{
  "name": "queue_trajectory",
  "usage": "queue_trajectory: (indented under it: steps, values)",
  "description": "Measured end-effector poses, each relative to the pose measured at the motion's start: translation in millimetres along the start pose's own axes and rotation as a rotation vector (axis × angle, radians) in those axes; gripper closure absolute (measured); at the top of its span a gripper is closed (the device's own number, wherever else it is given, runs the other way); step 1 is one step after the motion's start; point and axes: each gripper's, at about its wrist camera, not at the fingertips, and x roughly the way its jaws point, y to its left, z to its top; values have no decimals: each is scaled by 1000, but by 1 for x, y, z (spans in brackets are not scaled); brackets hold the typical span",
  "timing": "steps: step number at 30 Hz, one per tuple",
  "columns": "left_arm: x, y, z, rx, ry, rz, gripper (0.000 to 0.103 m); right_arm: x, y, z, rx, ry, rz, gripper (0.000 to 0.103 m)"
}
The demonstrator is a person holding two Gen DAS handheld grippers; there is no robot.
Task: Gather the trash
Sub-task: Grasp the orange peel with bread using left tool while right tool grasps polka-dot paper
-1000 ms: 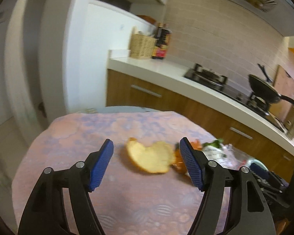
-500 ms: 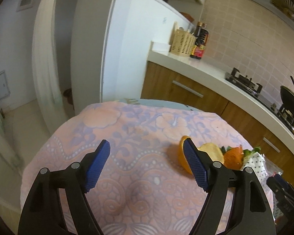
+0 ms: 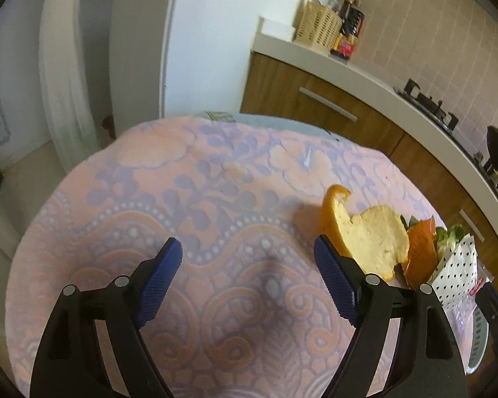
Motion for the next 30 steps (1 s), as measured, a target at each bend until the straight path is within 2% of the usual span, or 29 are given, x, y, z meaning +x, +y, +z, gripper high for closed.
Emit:
queue_trajectory:
  steps: [4,5,6,9,14,15,20,24,27,28,29,30]
  values:
    - [9,-5,0,-3,43,-18,36,1,1,0,-6,2,5,33]
    - [13,-6,0,-3,57,-14,45,1,1,0,-7,3,6,33]
    - [17,-7,0,2,73,-6,48,1,1,0,-8,4,9,33]
    - [19,-14,-2,31,70,24,53,2,2,0,-12,6,13,33]
    - [23,-19,-2,42,73,40,101,0,-2,-1,-1,3,31,33]
    - [24,-18,-2,38,71,33,103,0,-3,-1,1,4,34,33]
    - [22,-11,-2,8,61,-5,103,-3,-7,0,4,5,59,33]
    - [14,-7,-1,-9,52,-62,103,3,4,4,-72,19,33,33]
    - [2,-8,6,-14,13,-97,103,11,7,9,-80,43,69,32]
    - [2,-11,10,-9,19,-120,100,16,8,12,-81,56,82,32]
    - [2,-14,13,-6,25,-142,87,21,11,15,-87,64,85,32]
    - [1,-17,16,-10,23,-168,79,24,13,16,-96,72,91,32]
